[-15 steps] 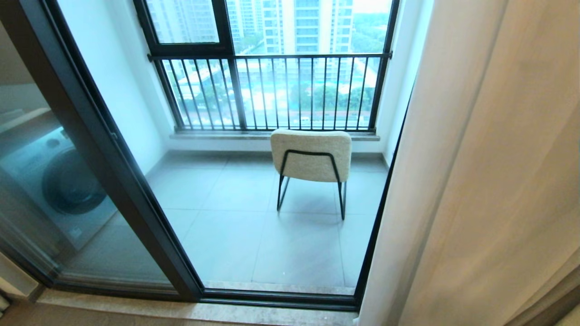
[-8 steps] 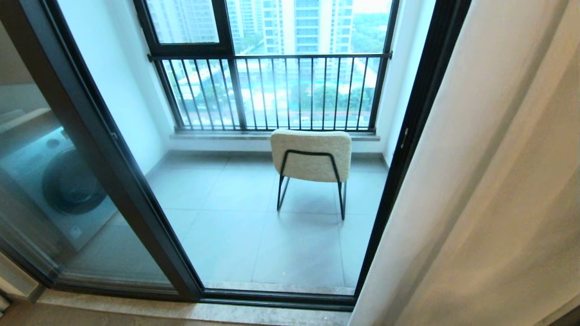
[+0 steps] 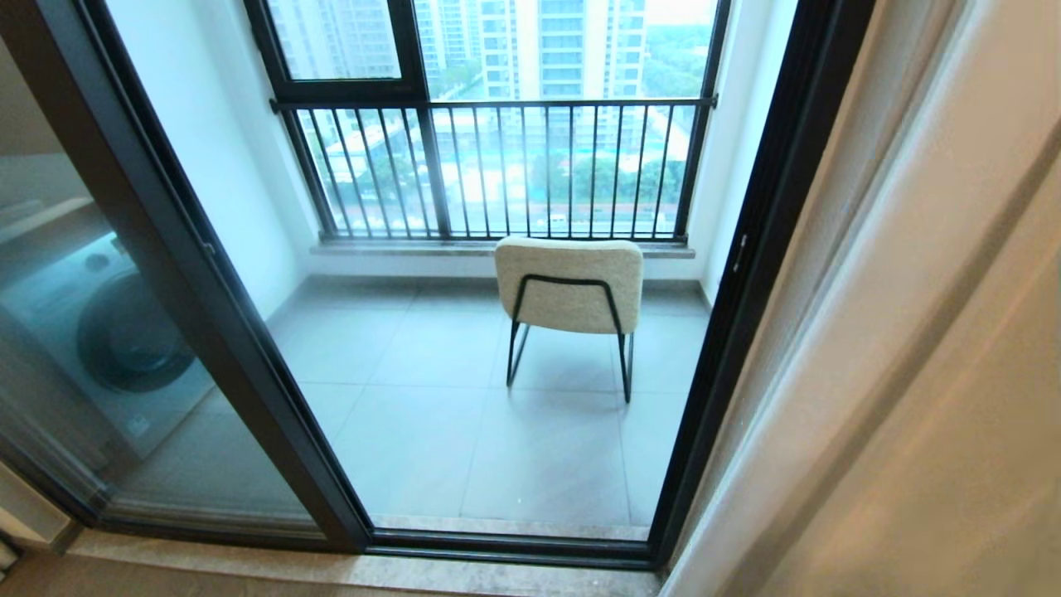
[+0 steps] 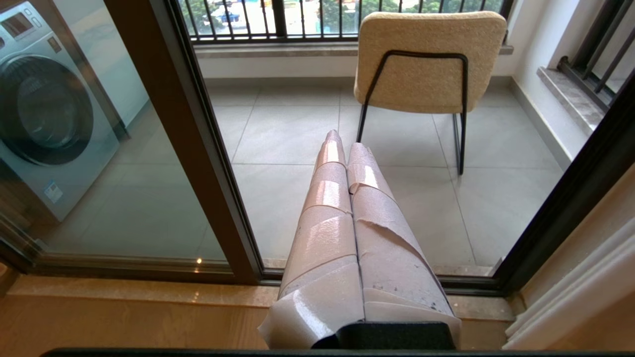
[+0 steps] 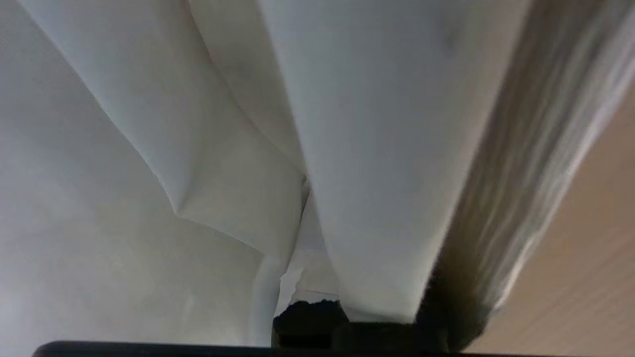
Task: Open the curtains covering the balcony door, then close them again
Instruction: Pull the inner curtains open on both sides
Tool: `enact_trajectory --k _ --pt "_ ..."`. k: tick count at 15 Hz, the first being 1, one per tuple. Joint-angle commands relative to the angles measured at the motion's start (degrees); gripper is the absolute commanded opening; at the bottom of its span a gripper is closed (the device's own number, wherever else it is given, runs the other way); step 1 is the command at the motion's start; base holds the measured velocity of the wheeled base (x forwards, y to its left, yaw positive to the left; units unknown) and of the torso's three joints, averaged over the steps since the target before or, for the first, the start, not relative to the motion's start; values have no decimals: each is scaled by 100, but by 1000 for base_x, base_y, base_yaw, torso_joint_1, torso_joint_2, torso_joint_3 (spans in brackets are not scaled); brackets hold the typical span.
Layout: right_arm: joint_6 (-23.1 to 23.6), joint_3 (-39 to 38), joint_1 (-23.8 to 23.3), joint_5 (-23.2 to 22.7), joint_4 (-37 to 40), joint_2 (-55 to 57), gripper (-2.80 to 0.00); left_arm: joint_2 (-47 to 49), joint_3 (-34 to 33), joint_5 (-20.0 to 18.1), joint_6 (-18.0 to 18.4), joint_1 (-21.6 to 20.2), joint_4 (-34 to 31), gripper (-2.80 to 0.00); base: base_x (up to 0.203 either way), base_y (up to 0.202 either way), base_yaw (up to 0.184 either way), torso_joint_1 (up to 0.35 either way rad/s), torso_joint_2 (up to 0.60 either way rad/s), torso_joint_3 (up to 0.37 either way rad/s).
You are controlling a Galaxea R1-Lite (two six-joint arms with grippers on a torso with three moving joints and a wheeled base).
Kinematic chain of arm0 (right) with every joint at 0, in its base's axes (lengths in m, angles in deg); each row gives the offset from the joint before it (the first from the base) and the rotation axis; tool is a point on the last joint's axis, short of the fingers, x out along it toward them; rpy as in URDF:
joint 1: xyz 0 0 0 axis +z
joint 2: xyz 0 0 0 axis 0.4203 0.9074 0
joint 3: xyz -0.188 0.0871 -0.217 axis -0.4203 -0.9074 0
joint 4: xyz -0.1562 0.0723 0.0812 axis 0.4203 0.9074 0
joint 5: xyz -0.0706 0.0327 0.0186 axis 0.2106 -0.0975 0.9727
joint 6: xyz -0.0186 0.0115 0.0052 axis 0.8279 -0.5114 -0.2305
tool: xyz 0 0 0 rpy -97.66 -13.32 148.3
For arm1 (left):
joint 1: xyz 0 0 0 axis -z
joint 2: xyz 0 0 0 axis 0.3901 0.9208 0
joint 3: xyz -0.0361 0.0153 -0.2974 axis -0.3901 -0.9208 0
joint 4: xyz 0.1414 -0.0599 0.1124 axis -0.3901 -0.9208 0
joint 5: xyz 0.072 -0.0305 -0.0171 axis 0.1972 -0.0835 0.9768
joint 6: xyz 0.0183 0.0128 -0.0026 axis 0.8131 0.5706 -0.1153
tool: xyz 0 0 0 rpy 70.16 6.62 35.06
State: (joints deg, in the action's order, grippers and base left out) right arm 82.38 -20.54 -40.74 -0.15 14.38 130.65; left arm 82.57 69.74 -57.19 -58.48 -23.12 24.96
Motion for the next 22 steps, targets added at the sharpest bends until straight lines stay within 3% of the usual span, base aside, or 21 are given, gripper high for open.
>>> enact_trajectory --k 1,5,10,13,16,19,22 --pt "-9 126 -229 -6 -213 546 -280 1 -1 4 2 -2 0 -280 0 0 0 0 0 0" --pt "-88 159 -305 -161 -966 874 -280 1 -1 4 2 -2 7 -280 0 0 0 0 0 0" --pt "-83 9 -21 -1499 -970 470 -280 -5 -1 4 2 -2 0 -280 0 0 0 0 0 0" --pt "-126 -85 472 -2427 -940 157 -280 1 -1 4 2 -2 0 -280 0 0 0 0 0 0" --pt "-253 -219 1057 -3043 -896 -110 -280 -1 -1 4 2 -2 0 -280 0 0 0 0 0 0" --pt "-269 -480 1957 -3161 -924 -278 -280 1 -1 4 2 -2 0 -280 0 0 0 0 0 0" --pt "-229 -603 2812 -3002 -1024 -127 -280 1 -1 4 2 -2 0 -280 0 0 0 0 0 0"
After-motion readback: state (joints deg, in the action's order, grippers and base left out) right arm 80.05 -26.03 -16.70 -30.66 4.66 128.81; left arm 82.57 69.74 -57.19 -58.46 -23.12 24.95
